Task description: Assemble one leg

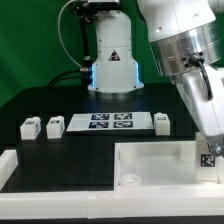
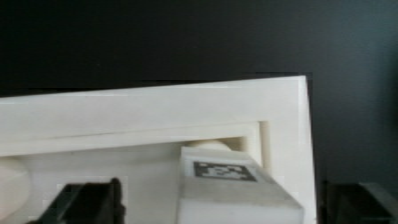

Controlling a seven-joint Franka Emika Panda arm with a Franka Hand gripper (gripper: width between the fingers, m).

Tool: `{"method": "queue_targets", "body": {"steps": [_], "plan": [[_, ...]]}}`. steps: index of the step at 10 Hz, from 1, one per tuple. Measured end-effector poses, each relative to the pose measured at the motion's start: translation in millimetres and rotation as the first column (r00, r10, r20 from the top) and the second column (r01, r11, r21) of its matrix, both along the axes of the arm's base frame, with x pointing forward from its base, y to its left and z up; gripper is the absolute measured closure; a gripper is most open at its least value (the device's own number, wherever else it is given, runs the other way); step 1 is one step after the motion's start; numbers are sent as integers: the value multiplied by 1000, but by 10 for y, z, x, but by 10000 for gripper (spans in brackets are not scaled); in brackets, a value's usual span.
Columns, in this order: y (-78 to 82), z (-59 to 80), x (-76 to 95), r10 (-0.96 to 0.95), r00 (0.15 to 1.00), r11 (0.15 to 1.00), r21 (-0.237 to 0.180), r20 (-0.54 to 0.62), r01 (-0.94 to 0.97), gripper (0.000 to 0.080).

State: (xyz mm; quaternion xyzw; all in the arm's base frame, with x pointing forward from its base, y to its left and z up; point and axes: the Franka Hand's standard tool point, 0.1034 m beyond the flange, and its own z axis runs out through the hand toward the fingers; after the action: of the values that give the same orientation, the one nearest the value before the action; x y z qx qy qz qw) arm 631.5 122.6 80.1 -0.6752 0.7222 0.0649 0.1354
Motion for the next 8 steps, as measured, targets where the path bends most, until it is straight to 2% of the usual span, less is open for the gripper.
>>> {"method": "queue_targets", "body": {"steps": [1, 2, 3, 6, 8], "plan": [[7, 3, -3, 65, 998, 998, -8, 12, -64, 175], [54, 35, 7, 155, 988, 988, -15, 10, -155, 157], [92, 61, 35, 287, 957, 957, -47, 37, -286, 157], [87, 54, 32, 515, 852, 856, -90, 92, -508, 151], [26, 75, 70, 711, 695, 703, -149, 108, -695, 151]]}}
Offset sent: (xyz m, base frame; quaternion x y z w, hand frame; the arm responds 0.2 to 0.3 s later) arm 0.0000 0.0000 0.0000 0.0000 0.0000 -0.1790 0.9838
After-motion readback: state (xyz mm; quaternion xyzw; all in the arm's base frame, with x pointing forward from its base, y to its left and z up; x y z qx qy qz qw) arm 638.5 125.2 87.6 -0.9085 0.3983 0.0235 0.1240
